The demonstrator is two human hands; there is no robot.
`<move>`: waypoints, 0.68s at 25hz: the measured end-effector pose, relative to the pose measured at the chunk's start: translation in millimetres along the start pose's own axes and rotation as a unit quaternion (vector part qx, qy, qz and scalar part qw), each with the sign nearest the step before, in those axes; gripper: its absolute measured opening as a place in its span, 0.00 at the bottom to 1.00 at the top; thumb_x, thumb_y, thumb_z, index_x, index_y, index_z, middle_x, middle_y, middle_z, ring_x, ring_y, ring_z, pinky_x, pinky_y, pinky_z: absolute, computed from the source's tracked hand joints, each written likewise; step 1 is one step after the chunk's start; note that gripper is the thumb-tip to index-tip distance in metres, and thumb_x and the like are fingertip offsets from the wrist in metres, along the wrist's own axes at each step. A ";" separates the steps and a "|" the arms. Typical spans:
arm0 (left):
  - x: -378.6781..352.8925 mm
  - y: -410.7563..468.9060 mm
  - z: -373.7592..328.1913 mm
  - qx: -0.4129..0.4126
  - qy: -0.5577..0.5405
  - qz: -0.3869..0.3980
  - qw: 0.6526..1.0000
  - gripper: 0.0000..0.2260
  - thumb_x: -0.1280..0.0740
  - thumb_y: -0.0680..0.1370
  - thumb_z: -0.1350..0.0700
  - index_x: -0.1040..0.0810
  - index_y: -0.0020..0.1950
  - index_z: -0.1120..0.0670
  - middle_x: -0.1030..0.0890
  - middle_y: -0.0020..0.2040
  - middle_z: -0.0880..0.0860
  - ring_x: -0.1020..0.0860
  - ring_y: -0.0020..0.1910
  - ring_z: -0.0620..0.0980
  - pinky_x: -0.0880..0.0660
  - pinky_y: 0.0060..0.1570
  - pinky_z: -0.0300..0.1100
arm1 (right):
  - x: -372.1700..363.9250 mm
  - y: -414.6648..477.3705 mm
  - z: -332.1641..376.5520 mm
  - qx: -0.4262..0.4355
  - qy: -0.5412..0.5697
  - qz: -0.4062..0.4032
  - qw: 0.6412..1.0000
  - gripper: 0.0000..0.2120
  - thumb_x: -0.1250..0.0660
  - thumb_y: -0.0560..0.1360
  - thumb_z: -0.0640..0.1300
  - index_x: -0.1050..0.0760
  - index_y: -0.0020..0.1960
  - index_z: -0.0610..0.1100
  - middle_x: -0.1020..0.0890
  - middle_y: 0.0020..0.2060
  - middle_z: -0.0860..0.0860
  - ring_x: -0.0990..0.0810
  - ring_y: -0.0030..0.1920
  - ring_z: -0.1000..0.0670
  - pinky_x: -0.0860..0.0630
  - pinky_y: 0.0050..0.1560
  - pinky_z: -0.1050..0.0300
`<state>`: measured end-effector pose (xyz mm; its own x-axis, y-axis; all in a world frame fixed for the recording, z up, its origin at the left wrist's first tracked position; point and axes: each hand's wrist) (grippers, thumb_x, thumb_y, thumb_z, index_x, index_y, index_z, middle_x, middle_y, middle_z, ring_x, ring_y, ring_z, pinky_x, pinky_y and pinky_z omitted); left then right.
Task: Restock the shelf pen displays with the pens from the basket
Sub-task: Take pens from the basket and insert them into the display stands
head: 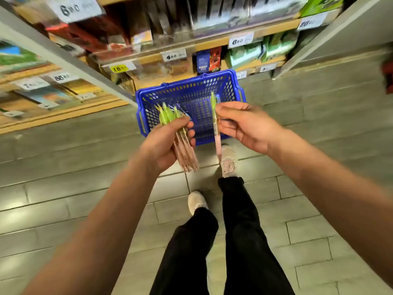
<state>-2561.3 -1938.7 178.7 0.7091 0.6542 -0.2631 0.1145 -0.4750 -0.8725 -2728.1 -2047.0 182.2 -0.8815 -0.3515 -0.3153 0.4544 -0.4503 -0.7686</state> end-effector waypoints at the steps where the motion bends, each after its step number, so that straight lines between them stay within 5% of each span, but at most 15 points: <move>1: -3.6 -42.8 -13.6 0.000 0.006 0.006 1.000 0.05 0.35 0.82 0.59 0.22 0.46 0.57 0.23 0.38 0.54 0.24 0.35 0.49 0.21 0.34 0.41 | -18.0 -37.4 16.0 0.006 0.007 -0.003 1.000 0.02 0.30 0.78 0.39 0.19 0.50 0.44 0.15 0.37 0.50 0.17 0.34 0.57 0.18 0.43 0.62; 5: -18.7 -182.1 -54.1 -0.012 -0.007 0.037 0.999 0.02 0.35 0.82 0.62 0.24 0.54 0.57 0.23 0.39 0.55 0.23 0.34 0.50 0.20 0.35 0.42 | -75.6 -162.9 63.6 0.054 0.016 0.000 0.998 0.02 0.30 0.78 0.38 0.19 0.49 0.43 0.13 0.38 0.49 0.16 0.34 0.57 0.19 0.40 0.64; 10: -38.4 -287.1 -78.9 -0.057 -0.003 0.056 0.997 0.11 0.31 0.80 0.61 0.24 0.62 0.60 0.20 0.38 0.57 0.19 0.32 0.49 0.18 0.34 0.42 | -114.7 -260.9 102.5 0.105 -0.009 0.000 0.994 0.03 0.29 0.76 0.38 0.17 0.49 0.43 0.14 0.42 0.46 0.16 0.39 0.53 0.17 0.45 0.61; 17: -71.0 -345.3 -112.8 -0.117 0.007 0.099 0.988 0.07 0.31 0.80 0.59 0.23 0.56 0.59 0.17 0.40 0.57 0.16 0.37 0.51 0.17 0.37 0.43 | -124.3 -320.6 146.3 0.122 0.001 0.003 0.993 0.04 0.29 0.77 0.38 0.17 0.51 0.41 0.14 0.47 0.43 0.16 0.43 0.51 0.18 0.45 0.60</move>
<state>-2572.7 -1887.5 545.2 0.7425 0.5278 -0.4124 0.1292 -0.7170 -0.6850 -2745.5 -1979.0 549.2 -0.8787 -0.3541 -0.3203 0.4773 -0.6335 -0.6090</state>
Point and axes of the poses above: each hand's wrist, its own y-axis towards the middle knuckle, its own x-axis out of the back of the hand, z = x × y
